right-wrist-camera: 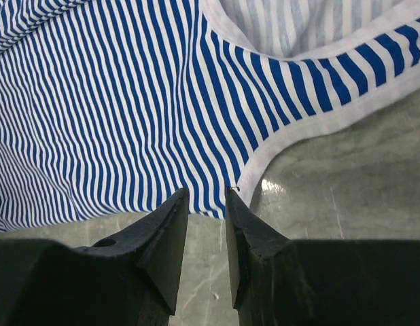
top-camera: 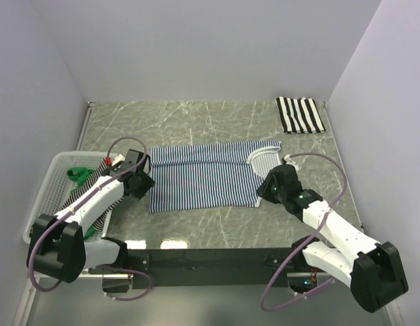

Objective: Fold and stack the tank tops
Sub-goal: Fold the tank top

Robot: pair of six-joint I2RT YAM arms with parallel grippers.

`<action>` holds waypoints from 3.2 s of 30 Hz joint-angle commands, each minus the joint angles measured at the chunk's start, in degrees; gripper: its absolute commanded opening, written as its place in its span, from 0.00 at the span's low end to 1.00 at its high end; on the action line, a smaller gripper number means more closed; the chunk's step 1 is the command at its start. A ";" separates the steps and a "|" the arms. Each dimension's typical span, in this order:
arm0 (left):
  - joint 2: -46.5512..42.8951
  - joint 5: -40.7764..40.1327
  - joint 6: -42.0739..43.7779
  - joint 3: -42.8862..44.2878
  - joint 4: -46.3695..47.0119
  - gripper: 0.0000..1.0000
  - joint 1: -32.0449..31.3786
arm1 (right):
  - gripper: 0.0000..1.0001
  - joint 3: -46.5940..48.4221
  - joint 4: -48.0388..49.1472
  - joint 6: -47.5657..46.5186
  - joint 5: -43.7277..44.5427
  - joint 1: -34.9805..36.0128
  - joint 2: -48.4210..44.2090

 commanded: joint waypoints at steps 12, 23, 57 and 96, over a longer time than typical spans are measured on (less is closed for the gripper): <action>-2.43 6.83 -0.77 -7.71 -2.84 0.44 -3.75 | 0.38 -5.77 -2.52 2.49 -3.18 0.40 -3.69; -0.58 6.49 -1.39 -8.77 -1.79 0.41 -5.33 | 0.38 -8.06 1.53 3.28 -3.18 0.40 -1.75; -0.23 2.88 0.46 -8.16 -0.82 0.01 -6.30 | 0.00 -4.63 0.92 1.71 0.68 1.10 1.24; 19.80 5.34 5.47 17.51 3.57 0.01 4.16 | 0.00 24.19 2.32 -4.71 2.89 -3.38 28.39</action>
